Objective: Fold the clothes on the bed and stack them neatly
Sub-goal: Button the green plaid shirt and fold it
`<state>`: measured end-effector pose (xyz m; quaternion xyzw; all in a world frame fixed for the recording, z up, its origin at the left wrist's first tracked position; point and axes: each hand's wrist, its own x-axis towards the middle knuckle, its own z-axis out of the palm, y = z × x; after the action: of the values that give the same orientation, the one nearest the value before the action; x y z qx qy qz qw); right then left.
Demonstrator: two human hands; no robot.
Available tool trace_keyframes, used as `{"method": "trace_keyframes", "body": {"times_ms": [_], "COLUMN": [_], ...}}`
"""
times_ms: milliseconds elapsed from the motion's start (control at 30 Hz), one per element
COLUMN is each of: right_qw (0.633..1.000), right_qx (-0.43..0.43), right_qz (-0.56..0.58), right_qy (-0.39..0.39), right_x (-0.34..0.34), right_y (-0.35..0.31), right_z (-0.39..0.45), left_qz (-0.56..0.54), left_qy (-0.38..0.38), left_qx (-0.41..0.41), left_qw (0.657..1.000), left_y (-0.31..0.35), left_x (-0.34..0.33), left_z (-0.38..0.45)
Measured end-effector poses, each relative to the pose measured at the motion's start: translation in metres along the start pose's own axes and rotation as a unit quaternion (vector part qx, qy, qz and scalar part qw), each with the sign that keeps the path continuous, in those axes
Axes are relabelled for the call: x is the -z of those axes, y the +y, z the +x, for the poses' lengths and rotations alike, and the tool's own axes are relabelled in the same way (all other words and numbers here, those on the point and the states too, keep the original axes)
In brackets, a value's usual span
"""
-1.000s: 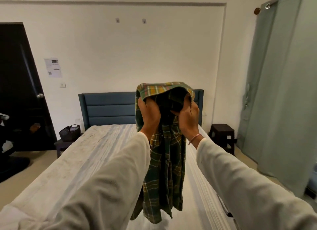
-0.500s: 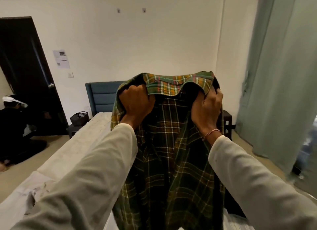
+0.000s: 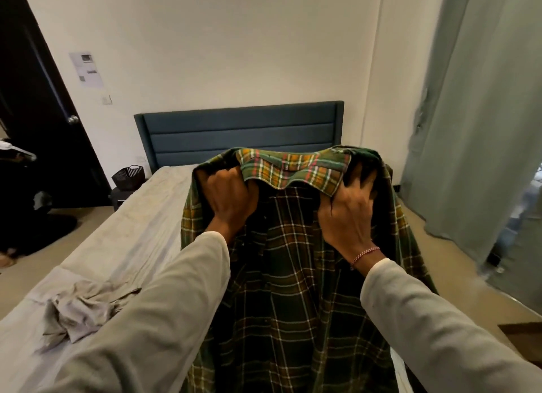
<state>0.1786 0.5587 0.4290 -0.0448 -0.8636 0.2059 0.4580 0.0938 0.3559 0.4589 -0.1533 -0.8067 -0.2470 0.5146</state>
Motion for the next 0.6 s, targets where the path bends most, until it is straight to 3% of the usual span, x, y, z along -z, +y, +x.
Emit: {"method": "trace_keyframes", "body": {"times_ms": [133,233,300,367,467,533,600], "right_qw": [0.997,0.985,0.972,0.949,0.906,0.864,0.836], "right_qx": [-0.037,-0.077,-0.104,-0.142,-0.186,-0.194,-0.188], "right_qz": [-0.009,-0.025,-0.046,-0.028,0.002,0.006,-0.004], "right_qy": [-0.071,-0.149,-0.207,-0.279,-0.381,-0.464,-0.515], "right_x": [-0.046,-0.096,-0.148,-0.204,-0.301,-0.344,-0.376], "right_y": [0.022,0.043,0.067,0.097,0.159,0.195,0.227], "right_z": [-0.009,-0.001,0.012,0.02,0.028,0.018,0.002], "left_qz": [0.064,0.14,0.091,-0.018,-0.196,-0.264,-0.288], "left_qy": [-0.081,-0.244,-0.297,-0.35,-0.437,-0.512,-0.569], "left_qx": [0.084,0.189,0.274,0.382,0.51,0.525,0.51], "left_qw": [0.991,0.941,0.91,0.855,0.714,0.627,0.578], "left_y": [-0.008,-0.012,-0.024,-0.042,-0.081,-0.104,-0.117], "left_x": [-0.044,-0.094,-0.15,-0.212,-0.317,-0.359,-0.376], "left_z": [-0.03,-0.041,-0.044,-0.054,-0.087,-0.127,-0.163]}}
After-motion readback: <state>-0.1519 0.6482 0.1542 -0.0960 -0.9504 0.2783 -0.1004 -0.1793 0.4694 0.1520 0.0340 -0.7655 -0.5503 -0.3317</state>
